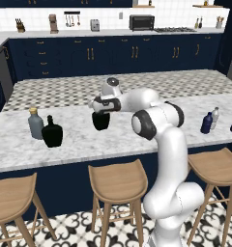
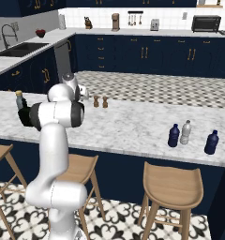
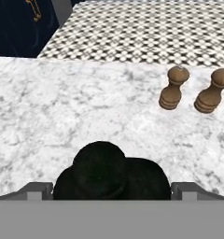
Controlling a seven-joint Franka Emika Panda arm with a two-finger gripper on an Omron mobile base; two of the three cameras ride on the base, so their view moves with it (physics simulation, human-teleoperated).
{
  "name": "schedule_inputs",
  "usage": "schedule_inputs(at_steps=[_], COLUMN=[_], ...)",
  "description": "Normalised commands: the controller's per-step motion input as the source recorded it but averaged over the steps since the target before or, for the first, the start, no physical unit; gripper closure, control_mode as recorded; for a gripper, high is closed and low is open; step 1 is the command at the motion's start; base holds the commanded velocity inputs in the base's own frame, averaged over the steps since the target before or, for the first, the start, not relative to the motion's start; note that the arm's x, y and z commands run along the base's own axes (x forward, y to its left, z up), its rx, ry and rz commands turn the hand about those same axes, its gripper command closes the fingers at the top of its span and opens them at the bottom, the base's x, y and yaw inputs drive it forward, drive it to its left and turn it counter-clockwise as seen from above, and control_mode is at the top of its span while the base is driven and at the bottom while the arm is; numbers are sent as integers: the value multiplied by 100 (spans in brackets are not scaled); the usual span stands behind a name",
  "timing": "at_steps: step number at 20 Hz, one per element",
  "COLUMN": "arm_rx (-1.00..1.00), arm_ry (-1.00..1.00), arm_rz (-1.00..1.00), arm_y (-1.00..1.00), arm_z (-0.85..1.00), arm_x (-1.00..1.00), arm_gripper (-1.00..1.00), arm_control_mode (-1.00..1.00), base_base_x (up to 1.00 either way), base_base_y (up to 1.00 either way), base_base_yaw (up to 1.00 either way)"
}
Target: Move the plastic bottles in the middle to the plastics group, and the glass bottles in the middle to the glass group.
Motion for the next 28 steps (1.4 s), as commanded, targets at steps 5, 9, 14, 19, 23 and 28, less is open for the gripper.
schedule_inputs(at_steps=[5,9,14,19,23,28], arm_rx=[0,0,0,0,0,0], arm_ry=[0,0,-3,-5,-4,-1], arm_rz=[0,0,0,0,0,1], arm_y=[0,0,0,2,7,16], arm_z=[-16,-6,-1,0,-2,-8], arm_x=[9,7,8,8,2,5], arm_gripper=[-100,-100,-100,-100,-100,100], arm_control_mode=[-100,-100,-100,-100,-100,-100], base_base_x=[0,0,0,0,0,0], base_base_y=[0,0,0,0,0,0], base_base_yaw=[0,0,0,0,0,0])
